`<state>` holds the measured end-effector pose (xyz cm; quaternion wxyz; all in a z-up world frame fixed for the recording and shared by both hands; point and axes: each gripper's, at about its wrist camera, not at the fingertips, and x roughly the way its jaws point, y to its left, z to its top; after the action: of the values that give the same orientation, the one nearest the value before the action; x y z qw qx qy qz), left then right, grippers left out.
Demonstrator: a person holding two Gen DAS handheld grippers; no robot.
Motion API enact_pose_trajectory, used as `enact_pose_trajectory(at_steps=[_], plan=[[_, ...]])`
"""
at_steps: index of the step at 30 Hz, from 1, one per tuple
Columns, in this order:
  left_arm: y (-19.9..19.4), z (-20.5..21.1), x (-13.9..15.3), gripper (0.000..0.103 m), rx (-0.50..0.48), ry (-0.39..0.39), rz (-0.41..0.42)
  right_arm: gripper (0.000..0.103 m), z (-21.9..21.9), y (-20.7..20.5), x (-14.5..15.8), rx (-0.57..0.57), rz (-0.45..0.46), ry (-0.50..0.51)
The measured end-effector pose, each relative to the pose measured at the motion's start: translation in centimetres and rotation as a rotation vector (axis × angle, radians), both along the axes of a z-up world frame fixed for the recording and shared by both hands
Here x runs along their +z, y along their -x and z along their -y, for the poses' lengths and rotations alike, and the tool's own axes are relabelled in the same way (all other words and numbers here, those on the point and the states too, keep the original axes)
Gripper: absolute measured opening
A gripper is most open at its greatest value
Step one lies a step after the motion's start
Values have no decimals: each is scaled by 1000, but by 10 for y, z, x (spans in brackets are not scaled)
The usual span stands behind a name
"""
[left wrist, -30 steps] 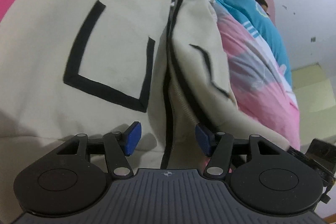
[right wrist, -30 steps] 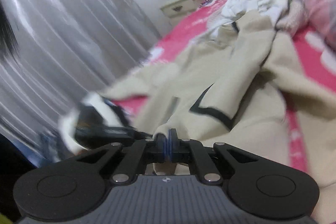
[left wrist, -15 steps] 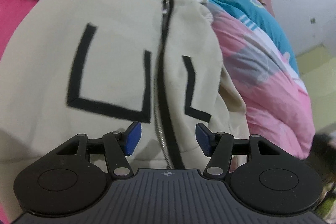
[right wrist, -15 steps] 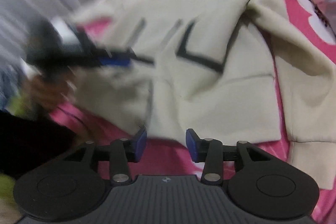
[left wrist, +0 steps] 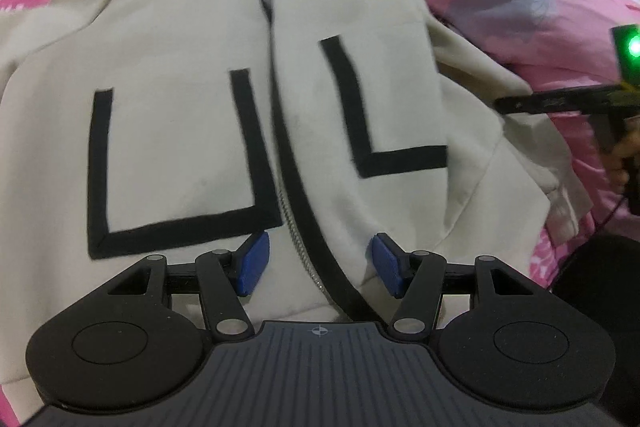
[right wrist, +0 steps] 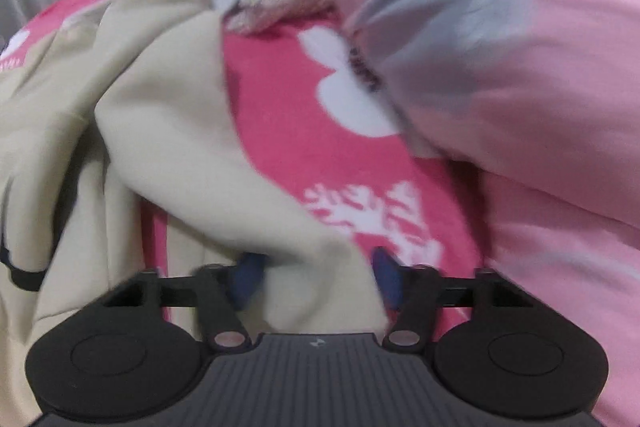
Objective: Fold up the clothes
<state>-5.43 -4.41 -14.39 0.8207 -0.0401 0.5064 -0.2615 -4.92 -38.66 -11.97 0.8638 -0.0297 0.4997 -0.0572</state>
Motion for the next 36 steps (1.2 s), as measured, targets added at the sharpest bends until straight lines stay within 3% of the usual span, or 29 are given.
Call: enact_pose_trajectory(at_steps=[1,3,5,7,9,10,12,15,17,20,22,25,29,36], plan=[[0,-2,0,57,-2,5,-2,12,-5,-1,1,2,9,35],[-1,-6,-1,57,-11,14,-2,11,-12,6,16,-12,82,186],[-2,-9,-1,57,-19,24,-2,11,-7,6,20,-42,85,324],[-3,-12,-1,57,-30,34,0,22,1,4,25,-46,38,345],[-6,-14,-2,57,-45,45,5,41,9,3,29,-46,-15,348],[-7,-16,-2,57,-51,55,8,44,13,2,32,-46,-42,349],[-8,-20,-3,57,-51,81,8,60,-7,8,52,22,-30,457],[-10,-26,-7,58,-41,124,3,69,-48,15,89,125,23,620],[-11,-27,-9,58,-30,160,4,71,-75,8,112,187,80,583],[-13,-27,-9,58,-22,192,12,71,-117,-32,124,314,155,405],[-15,-26,-10,58,-19,211,20,71,-150,-72,117,394,201,293],[-14,-28,-11,58,-25,230,28,58,-194,-138,83,478,199,268],[-11,-28,-12,58,-36,239,52,51,-232,-209,30,533,169,415],[-11,-30,-16,58,-88,258,79,51,-228,-267,-29,520,4,484]])
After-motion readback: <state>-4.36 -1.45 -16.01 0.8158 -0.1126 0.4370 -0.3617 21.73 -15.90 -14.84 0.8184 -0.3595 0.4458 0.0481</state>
